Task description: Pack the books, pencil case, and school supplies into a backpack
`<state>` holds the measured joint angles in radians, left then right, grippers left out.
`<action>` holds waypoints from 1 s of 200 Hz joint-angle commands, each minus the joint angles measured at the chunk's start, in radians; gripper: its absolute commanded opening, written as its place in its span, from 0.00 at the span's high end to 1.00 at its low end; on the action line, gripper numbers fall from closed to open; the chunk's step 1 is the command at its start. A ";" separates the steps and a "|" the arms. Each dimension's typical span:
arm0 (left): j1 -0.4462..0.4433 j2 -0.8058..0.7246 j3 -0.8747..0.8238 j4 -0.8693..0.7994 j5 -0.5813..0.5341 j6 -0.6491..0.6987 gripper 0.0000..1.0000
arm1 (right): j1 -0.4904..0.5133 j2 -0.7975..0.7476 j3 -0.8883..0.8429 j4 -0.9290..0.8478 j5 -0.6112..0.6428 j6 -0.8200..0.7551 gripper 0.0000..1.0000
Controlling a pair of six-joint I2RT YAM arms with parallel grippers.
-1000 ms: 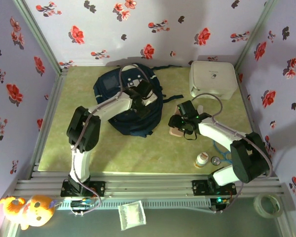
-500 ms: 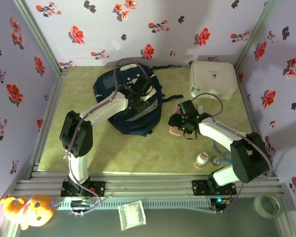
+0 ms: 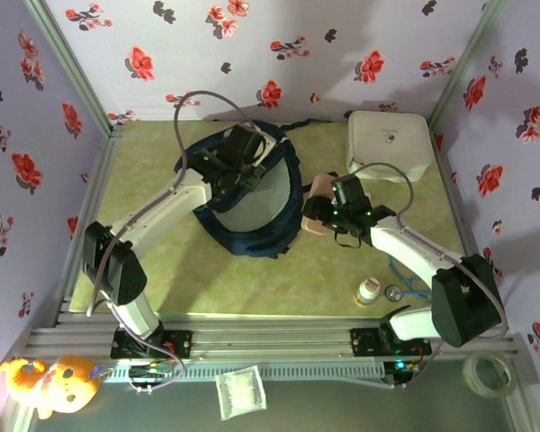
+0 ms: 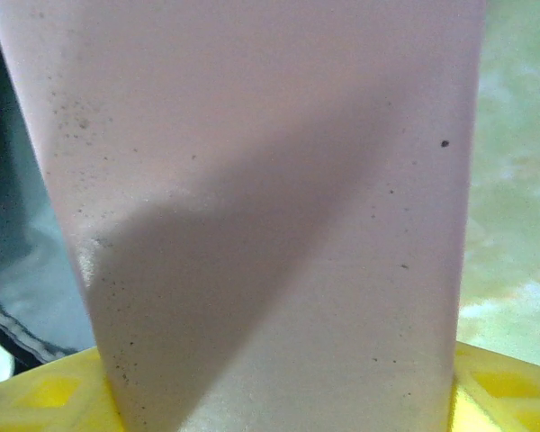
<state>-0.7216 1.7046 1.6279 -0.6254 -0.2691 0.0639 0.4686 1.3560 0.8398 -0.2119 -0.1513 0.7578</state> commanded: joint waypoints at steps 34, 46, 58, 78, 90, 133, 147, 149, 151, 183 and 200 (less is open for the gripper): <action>-0.018 0.005 0.117 0.138 0.076 -0.139 1.00 | 0.073 0.033 0.104 0.180 -0.099 0.004 0.45; -0.019 0.013 0.142 0.140 0.080 -0.160 1.00 | 0.090 0.072 0.130 0.191 -0.114 0.026 0.45; -0.025 0.017 0.164 0.144 0.080 -0.181 1.00 | 0.106 0.114 0.150 0.209 -0.116 0.065 0.45; -0.040 0.009 0.177 0.161 0.080 -0.188 1.00 | 0.111 0.190 0.196 0.188 -0.096 0.152 0.47; -0.042 0.005 0.187 0.165 0.080 -0.190 1.00 | 0.111 0.234 0.228 0.187 -0.103 0.179 0.47; -0.042 -0.011 0.190 0.183 0.080 -0.211 1.00 | 0.117 0.377 0.367 0.220 -0.137 0.204 0.46; -0.043 -0.006 0.191 0.190 0.079 -0.216 1.00 | 0.119 0.437 0.418 0.220 -0.129 0.228 0.45; -0.043 -0.005 0.192 0.190 0.078 -0.217 1.00 | 0.119 0.445 0.424 0.223 -0.127 0.234 0.45; -0.042 -0.003 0.193 0.191 0.077 -0.218 1.00 | 0.119 0.453 0.429 0.227 -0.126 0.241 0.45; -0.036 0.019 0.225 0.170 0.059 -0.231 1.00 | 0.116 0.538 0.488 0.286 -0.120 0.291 0.31; -0.033 0.018 0.224 0.169 0.062 -0.223 1.00 | 0.113 0.528 0.471 0.324 -0.133 0.296 0.23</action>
<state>-0.7521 1.7462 1.7706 -0.5976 -0.2024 -0.1417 0.5808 1.8893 1.2823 0.0029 -0.2703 1.0225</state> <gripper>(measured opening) 0.040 0.736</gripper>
